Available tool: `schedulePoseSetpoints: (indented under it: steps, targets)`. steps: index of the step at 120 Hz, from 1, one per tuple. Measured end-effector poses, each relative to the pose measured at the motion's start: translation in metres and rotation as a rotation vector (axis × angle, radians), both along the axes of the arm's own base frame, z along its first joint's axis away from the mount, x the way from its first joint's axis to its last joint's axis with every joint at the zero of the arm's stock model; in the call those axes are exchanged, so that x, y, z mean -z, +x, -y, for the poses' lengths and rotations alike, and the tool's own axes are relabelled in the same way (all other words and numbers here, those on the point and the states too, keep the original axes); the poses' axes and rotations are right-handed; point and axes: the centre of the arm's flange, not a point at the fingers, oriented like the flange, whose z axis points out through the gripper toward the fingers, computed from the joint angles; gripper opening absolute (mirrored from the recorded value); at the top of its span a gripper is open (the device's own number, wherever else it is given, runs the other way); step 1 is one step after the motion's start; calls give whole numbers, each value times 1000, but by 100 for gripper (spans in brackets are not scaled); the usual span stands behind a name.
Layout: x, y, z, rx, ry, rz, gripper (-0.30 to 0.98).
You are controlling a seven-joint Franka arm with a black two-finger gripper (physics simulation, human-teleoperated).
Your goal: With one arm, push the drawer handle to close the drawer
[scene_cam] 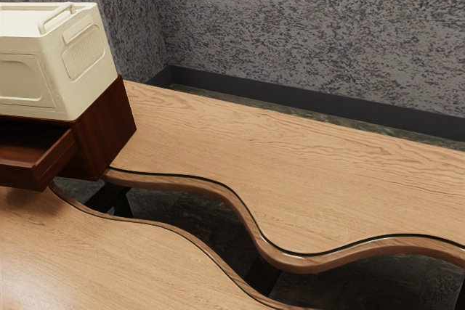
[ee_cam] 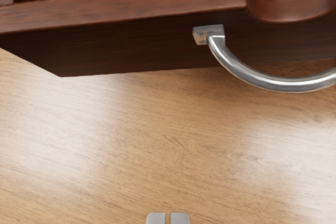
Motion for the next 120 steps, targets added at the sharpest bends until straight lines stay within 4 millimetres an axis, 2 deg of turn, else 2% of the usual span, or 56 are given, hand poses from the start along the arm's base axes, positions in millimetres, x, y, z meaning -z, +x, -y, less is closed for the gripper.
schedulePoseSetpoints:
  steps: [32, 84, 120]
  targets:
    - [7, 24, -3, 49, -4, 25, -10]
    - [44, 60, 7, 131, -36, 21, -10]
    - [49, 85, 3, 168, -20, 37, -10]
